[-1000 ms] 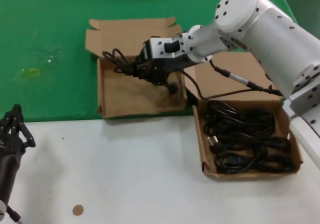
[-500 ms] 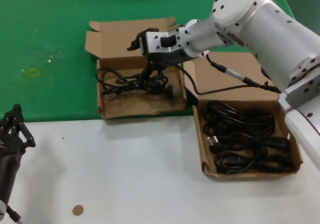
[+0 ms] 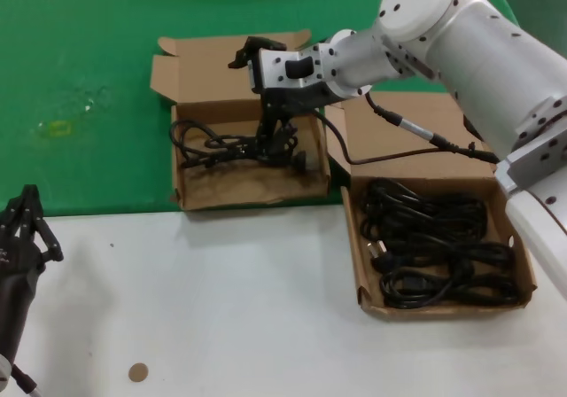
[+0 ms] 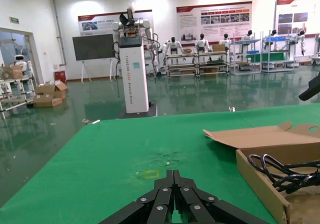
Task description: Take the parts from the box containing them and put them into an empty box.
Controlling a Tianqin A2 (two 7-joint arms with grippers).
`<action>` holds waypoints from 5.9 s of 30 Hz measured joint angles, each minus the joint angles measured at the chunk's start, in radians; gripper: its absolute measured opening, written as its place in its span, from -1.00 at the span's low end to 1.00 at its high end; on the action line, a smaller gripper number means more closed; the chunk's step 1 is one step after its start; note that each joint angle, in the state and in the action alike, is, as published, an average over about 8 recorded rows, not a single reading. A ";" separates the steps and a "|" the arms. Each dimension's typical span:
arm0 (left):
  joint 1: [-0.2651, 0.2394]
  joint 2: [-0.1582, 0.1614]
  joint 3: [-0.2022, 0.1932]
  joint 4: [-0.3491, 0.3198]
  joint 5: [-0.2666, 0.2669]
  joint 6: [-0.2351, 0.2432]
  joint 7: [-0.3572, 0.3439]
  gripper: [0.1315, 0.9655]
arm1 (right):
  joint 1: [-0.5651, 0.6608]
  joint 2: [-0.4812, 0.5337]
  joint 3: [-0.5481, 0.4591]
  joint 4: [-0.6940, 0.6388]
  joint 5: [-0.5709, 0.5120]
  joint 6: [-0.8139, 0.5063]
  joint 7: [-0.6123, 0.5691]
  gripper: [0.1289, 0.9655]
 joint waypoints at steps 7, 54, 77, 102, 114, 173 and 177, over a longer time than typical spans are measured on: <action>0.000 0.000 0.000 0.000 0.000 0.000 0.000 -0.90 | -0.063 0.013 0.025 0.060 0.023 0.036 0.021 0.64; 0.000 0.000 0.000 0.000 0.000 0.000 0.000 0.84 | -0.929 0.193 0.372 0.905 0.338 0.537 0.319 1.00; 0.000 0.000 0.000 0.000 0.000 0.000 0.000 1.00 | -1.339 0.278 0.537 1.305 0.487 0.774 0.460 1.00; 0.000 0.000 0.000 0.000 0.000 0.000 0.000 1.00 | -1.360 0.282 0.545 1.325 0.495 0.786 0.467 1.00; 0.000 0.000 0.000 0.000 0.000 0.000 0.000 1.00 | -1.360 0.282 0.545 1.325 0.495 0.786 0.467 1.00; 0.000 0.000 0.000 0.000 0.000 0.000 0.000 1.00 | -1.360 0.282 0.545 1.325 0.495 0.786 0.467 1.00; 0.000 0.000 0.000 0.000 0.000 0.000 0.000 1.00 | -1.360 0.282 0.545 1.325 0.495 0.786 0.467 1.00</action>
